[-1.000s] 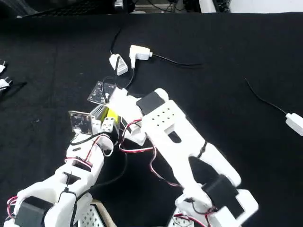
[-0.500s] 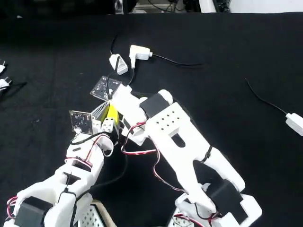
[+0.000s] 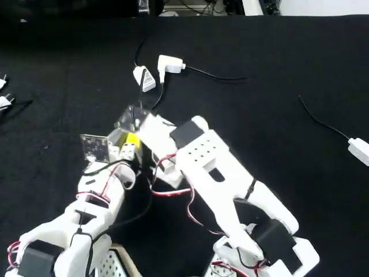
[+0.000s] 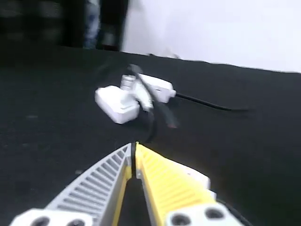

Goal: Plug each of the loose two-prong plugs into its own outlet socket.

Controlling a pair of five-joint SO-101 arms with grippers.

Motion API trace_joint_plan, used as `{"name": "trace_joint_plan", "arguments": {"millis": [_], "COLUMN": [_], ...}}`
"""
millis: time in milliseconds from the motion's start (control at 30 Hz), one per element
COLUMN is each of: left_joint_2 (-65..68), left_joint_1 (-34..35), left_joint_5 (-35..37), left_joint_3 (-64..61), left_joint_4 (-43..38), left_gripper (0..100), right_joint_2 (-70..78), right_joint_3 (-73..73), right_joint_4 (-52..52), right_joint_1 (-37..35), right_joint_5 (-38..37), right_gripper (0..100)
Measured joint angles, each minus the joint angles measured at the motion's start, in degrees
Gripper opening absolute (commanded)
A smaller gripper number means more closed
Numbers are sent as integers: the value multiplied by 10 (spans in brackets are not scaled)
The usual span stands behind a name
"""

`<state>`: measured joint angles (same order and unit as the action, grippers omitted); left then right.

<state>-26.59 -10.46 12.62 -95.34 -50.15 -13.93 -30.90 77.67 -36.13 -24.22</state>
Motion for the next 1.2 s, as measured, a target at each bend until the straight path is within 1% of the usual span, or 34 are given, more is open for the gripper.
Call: {"name": "trace_joint_plan", "arguments": {"millis": [100, 200, 300, 500, 667, 733, 967, 1200], "left_joint_2": [0, 0, 0, 0, 0, 0, 0, 0], "left_joint_1": [46, 91, 120, 123, 109, 107, 107, 107], "left_joint_5": [-1, -1, -1, -1, -1, -1, -1, -1], "left_joint_3": [0, 0, 0, 0, 0, 0, 0, 0], "left_joint_4": [0, 0, 0, 2, 31, 31, 31, 31], "left_gripper": [30, 30, 30, 30, 30, 30, 30, 30], "right_joint_2": [0, 15, 47, 123, 138, 138, 138, 141], "right_joint_3": [-60, -99, -125, -121, -111, -111, -109, -97], "right_joint_4": [-55, -122, -164, -185, -179, -178, -174, -175], "right_joint_1": [19, 51, 72, 96, 97, 95, 93, 91], "right_joint_5": [-8, -34, -57, -63, -64, -64, -63, 4], "right_gripper": [13, 15, 15, 21, 156, 192, 188, 188]}}
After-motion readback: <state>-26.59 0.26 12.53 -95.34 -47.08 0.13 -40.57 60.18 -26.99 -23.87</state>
